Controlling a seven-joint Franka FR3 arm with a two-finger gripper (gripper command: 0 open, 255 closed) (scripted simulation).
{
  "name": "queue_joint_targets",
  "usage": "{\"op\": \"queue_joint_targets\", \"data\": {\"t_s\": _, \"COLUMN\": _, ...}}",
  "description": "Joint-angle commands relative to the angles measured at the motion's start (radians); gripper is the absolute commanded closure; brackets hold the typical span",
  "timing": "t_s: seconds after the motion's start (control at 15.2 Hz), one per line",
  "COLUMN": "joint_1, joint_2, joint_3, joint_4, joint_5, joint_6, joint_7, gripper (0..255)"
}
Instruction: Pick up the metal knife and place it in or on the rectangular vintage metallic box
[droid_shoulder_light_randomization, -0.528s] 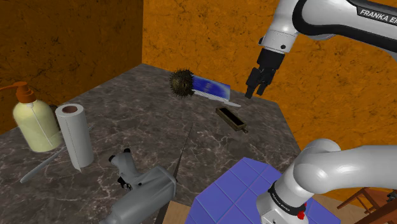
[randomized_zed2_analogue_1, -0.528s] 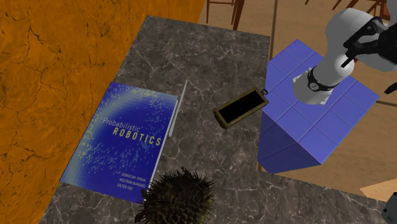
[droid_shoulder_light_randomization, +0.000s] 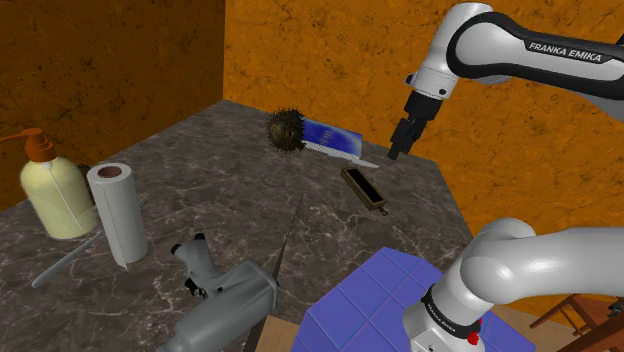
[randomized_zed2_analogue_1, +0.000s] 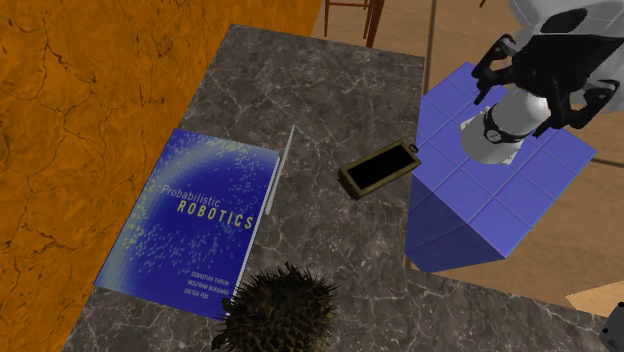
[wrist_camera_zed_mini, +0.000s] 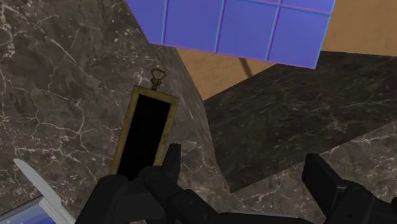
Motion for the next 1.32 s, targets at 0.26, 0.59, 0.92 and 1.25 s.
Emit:
{"op": "queue_joint_targets", "data": {"t_s": 0.26, "joint_1": -0.011, "joint_2": 0.088, "joint_3": -0.148, "joint_4": -0.031, "joint_5": -0.07, "joint_6": 0.147, "joint_7": -0.219, "gripper": 0}}
{"op": "queue_joint_targets", "data": {"t_s": 0.59, "joint_1": -0.002, "joint_2": 0.214, "joint_3": -0.271, "joint_4": -0.011, "joint_5": -0.092, "joint_6": 0.273, "joint_7": -0.4, "gripper": 0}}
{"op": "queue_joint_targets", "data": {"t_s": 0.92, "joint_1": 0.029, "joint_2": 0.38, "joint_3": -0.396, "joint_4": 0.053, "joint_5": -0.062, "joint_6": 0.386, "joint_7": -0.596, "gripper": 0}}
{"op": "queue_joint_targets", "data": {"t_s": 1.25, "joint_1": 0.075, "joint_2": 0.583, "joint_3": -0.514, "joint_4": 0.161, "joint_5": 0.046, "joint_6": 0.467, "joint_7": -0.822, "gripper": 0}}
